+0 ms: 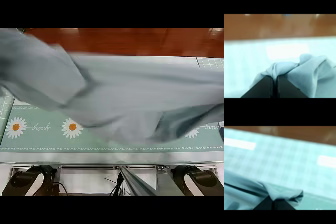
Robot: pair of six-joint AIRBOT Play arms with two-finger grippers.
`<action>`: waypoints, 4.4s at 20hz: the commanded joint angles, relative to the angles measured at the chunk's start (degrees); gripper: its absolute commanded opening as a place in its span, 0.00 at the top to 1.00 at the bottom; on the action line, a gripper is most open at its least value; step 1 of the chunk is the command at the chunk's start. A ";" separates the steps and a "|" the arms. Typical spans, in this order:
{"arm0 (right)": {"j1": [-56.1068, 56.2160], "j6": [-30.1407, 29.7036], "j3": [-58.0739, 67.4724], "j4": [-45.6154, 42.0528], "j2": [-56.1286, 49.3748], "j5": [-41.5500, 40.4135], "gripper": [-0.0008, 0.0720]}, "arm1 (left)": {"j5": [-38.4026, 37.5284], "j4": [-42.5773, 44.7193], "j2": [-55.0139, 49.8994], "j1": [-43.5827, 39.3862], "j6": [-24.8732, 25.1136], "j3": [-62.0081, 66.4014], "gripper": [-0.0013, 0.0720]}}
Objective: Fold the shirts.
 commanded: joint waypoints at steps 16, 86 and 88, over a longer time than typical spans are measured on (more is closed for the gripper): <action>0.02 -5.99 -17.29 17.29 -46.62 -32.52 0.13 | 40.15 -18.80 -28.65 -1.42 0.61 -41.79 0.44; -6.64 -23.63 -36.96 36.59 -52.26 -27.52 0.96 | 37.92 -62.93 -41.00 -16.81 30.10 -47.80 0.95; -6.64 -21.29 -28.87 33.46 -51.28 -22.67 0.96 | 31.87 -64.94 -37.31 -10.01 37.13 -44.26 0.95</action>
